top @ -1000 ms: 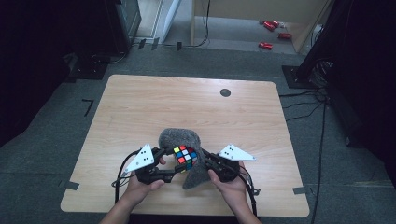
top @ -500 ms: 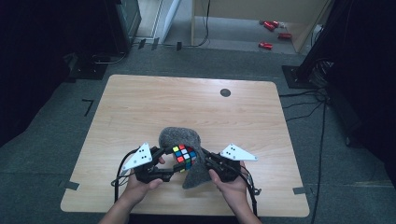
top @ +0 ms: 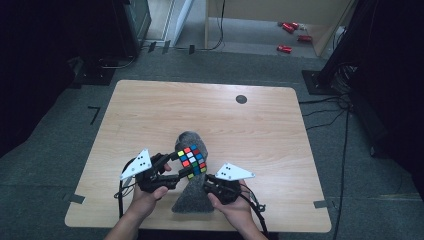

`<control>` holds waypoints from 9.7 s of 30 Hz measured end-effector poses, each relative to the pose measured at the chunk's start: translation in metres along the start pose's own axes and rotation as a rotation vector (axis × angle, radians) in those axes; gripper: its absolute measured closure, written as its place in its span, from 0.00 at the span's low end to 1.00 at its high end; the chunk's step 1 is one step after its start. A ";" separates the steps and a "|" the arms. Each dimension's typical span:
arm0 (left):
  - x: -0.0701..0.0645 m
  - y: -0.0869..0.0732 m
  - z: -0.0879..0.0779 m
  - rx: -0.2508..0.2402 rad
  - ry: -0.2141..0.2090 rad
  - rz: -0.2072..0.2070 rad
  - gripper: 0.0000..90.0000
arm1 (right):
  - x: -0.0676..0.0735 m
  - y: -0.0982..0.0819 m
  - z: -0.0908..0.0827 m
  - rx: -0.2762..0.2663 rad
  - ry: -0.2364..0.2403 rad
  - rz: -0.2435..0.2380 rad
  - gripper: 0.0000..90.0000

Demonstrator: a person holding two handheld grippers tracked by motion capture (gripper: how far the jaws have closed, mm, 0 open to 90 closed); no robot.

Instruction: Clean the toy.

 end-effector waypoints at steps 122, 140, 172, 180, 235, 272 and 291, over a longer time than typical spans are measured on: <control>-0.016 -0.015 0.029 0.026 0.184 -0.066 0.39 | 0.004 0.006 0.004 -0.103 -0.286 -0.118 0.37; -0.007 -0.011 0.023 0.007 0.134 -0.058 0.35 | 0.002 0.005 0.002 -0.083 -0.296 -0.161 0.38; 0.015 -0.030 0.023 0.240 0.127 0.105 0.14 | -0.031 0.019 -0.030 -0.086 -0.335 -0.066 0.38; 0.013 -0.033 0.027 0.266 0.132 0.128 0.13 | -0.025 0.019 -0.027 -0.074 -0.306 -0.080 0.38; -0.006 -0.045 0.041 0.257 0.219 0.428 0.18 | -0.028 0.023 -0.026 0.034 -0.092 0.165 0.38; -0.014 -0.053 0.042 0.186 0.157 0.551 0.38 | -0.034 0.022 -0.017 0.135 -0.044 0.286 0.28; 0.028 -0.031 0.017 0.216 0.204 0.118 0.39 | -0.086 0.003 -0.036 0.056 -0.346 -0.077 0.32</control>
Point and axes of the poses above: each handheld gripper's, and its own axes: z roughly forward along the jaws, y roughly out of its top, x roughly to its left, the point moved 1 cm from there along z, roughly forward along the jaws, and after that the axes turned 1 degree about -y, right-handed, at the moved point
